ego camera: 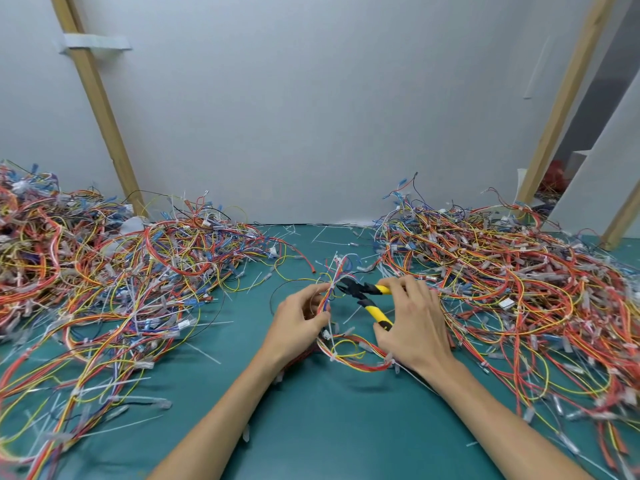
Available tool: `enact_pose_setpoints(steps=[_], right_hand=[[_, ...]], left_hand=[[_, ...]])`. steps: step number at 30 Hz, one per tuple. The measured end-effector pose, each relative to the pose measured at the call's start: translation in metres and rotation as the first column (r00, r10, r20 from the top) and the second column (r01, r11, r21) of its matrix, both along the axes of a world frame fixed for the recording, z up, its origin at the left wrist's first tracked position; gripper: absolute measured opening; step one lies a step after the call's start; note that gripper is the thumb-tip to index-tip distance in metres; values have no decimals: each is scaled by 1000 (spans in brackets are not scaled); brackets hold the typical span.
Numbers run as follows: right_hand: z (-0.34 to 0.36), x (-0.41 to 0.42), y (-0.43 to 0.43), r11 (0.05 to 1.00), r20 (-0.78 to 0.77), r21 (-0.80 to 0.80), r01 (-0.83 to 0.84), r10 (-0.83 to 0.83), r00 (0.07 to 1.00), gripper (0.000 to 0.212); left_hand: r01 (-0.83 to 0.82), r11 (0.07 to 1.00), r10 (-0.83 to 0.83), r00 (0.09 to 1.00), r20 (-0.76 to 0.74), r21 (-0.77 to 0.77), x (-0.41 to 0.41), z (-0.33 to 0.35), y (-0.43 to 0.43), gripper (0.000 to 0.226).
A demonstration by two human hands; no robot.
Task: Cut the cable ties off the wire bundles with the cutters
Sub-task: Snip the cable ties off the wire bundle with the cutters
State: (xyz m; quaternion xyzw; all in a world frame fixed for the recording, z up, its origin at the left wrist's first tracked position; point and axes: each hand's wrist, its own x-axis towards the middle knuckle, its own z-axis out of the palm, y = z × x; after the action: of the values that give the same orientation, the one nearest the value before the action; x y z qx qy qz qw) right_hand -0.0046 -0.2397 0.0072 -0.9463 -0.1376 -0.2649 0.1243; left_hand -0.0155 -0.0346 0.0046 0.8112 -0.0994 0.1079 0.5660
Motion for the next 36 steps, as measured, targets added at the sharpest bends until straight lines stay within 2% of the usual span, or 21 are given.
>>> enact_pose_setpoints(steps=[3,9,20,25,28,30,32,36], right_hand=[[1,-2,1,999,14,-40,-9,10,1000,56],[0,-2,2,998,21,-46,-34,35,999,53],[2,-4,3,999,-14,-27,-23,23,1000,33],[2,-4,2,999,-70,38,2,1,998,28],[1,-3,1,995,-69,103,17,-10,998,26],[1,-3,0,992,-49,127,18,-12,999,26],[1,-3,0,993,-35,116,8,-4,999,28],[1,-4,2,996,-9,85,-25,26,1000,30]], left_hand=[[-34,995,32,999,18,96,-2,0,-2,47],[-27,985,20,999,45,172,-5,3,-3,46],[-32,981,26,999,30,190,-3,-1,-3,42],[-66,991,67,998,-4,114,-2,-4,-3,49],[-155,985,156,988,-9,82,-2,-4,-2,36],[-171,979,173,985,-10,115,-1,-3,-2,23],[-111,981,117,993,-26,161,-1,-1,0,8],[82,994,-72,987,-144,66,-1,3,6,15]])
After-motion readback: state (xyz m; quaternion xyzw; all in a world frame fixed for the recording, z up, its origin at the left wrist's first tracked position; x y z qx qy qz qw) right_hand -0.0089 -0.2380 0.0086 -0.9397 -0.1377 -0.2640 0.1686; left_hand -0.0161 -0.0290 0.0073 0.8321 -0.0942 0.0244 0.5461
